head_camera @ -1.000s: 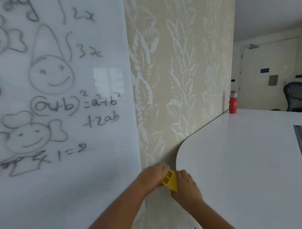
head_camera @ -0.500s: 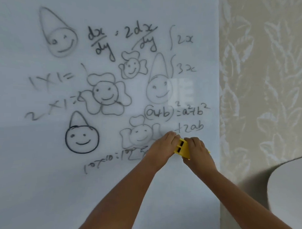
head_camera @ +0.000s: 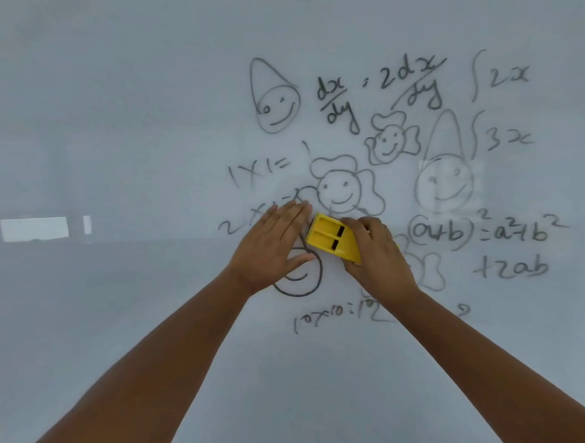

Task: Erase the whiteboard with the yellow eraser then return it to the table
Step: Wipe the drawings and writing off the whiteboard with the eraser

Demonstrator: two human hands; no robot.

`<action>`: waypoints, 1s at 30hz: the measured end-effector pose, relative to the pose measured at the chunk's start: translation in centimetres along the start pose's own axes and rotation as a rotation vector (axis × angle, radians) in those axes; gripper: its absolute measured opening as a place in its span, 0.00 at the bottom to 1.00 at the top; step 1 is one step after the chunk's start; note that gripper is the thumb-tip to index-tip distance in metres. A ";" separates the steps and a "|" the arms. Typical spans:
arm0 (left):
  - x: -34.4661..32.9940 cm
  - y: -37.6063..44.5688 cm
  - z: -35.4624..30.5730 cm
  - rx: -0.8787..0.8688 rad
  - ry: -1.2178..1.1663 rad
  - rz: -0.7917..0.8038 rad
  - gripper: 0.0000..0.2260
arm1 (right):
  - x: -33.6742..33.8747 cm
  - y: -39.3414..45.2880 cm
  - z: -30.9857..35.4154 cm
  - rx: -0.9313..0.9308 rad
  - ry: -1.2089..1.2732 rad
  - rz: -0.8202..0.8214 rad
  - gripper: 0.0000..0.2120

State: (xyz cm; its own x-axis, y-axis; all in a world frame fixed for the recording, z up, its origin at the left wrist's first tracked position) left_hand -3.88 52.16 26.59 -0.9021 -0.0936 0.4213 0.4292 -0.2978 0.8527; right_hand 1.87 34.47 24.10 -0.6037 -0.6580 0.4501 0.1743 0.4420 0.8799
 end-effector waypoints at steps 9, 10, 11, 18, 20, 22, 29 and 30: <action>3.5 -0.5 12.3 0.397 0.068 -0.205 0.23 | -1.6 4.2 6.4 0.114 -0.023 -0.047 0.34; 3.1 -0.6 13.1 0.415 0.067 -0.200 0.22 | -1.7 4.7 7.1 0.123 -0.028 -0.060 0.33; 2.8 -0.8 13.7 0.423 0.064 -0.183 0.22 | -1.7 5.4 7.7 0.125 -0.034 -0.081 0.31; 0.6 -1.3 15.2 0.406 0.048 -0.206 0.23 | -2.8 9.8 8.4 0.047 -0.136 -0.147 0.27; 0.1 -1.3 15.4 0.399 0.053 -0.236 0.23 | -3.2 11.1 8.4 -0.003 -0.188 -0.164 0.26; -0.3 -1.3 15.7 0.384 0.063 -0.269 0.23 | -3.9 12.0 8.8 -0.046 -0.192 -0.207 0.26; -0.5 -1.4 16.2 0.355 0.047 -0.293 0.22 | -8.8 7.8 14.9 0.020 -0.069 -0.147 0.26; -0.4 -1.4 16.2 0.356 0.050 -0.290 0.22 | -8.9 7.1 14.6 0.035 -0.068 -0.132 0.26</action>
State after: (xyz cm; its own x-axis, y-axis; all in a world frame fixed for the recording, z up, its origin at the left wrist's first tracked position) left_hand -3.34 67.97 30.21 -0.9845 -0.1034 0.1414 0.1395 0.0259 0.9899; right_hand -2.89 52.36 24.10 -0.6710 -0.6695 0.3185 0.0637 0.3760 0.9244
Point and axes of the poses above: each hand's wrist, its own y-axis towards the middle knuckle, its own x-axis out of the back of the hand, z = x × y, the point moved 3 cm from there along y, towards the middle knuckle, and after that the axes turned 12 degrees about x, right-handed, at the moved point
